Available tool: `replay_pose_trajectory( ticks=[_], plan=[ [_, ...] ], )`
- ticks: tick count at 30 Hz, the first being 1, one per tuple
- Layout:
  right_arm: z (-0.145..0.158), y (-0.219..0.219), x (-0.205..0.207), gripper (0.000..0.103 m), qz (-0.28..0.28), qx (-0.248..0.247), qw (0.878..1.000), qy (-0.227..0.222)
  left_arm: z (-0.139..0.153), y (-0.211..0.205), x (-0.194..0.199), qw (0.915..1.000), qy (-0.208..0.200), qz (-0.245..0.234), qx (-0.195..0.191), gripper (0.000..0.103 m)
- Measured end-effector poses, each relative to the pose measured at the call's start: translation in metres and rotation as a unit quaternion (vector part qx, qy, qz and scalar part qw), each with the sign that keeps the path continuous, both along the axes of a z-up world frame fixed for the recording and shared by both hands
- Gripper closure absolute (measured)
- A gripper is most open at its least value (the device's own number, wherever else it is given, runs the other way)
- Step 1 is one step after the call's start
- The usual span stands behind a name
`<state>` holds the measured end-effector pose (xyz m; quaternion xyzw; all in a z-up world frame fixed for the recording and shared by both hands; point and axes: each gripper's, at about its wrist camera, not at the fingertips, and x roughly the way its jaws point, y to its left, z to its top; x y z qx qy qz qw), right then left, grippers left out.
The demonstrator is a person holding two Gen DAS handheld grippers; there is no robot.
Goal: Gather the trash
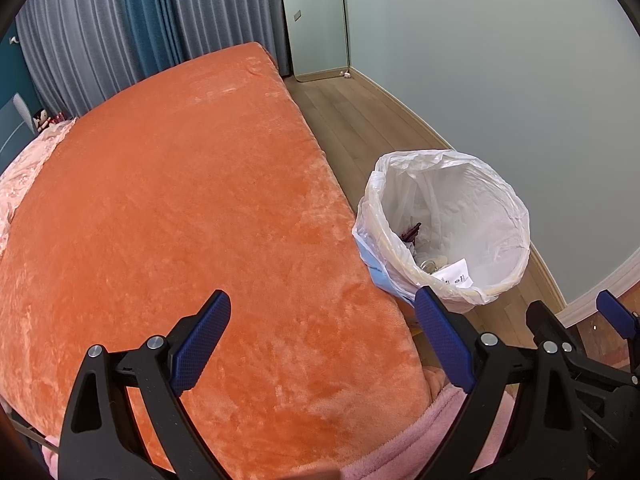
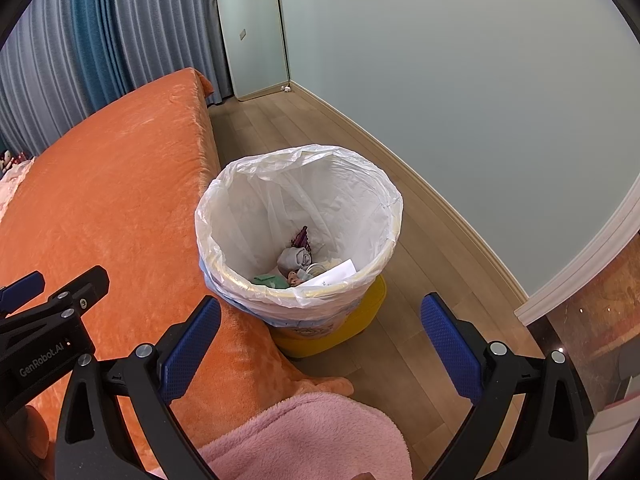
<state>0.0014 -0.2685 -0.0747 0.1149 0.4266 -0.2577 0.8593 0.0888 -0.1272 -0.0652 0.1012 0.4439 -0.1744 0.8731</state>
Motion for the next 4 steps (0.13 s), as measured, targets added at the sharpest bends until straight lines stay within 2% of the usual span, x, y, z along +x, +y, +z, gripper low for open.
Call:
replay_pose_trajectory(
  ticks=[4],
  plan=[
    [0.0025, -0.0048, 0.0017, 0.007, -0.001, 0.0, 1.0, -0.003, 0.0033, -0.0047, 0.0051, 0.9999, -0.003, -0.015, -0.004, 0.014]
  ],
)
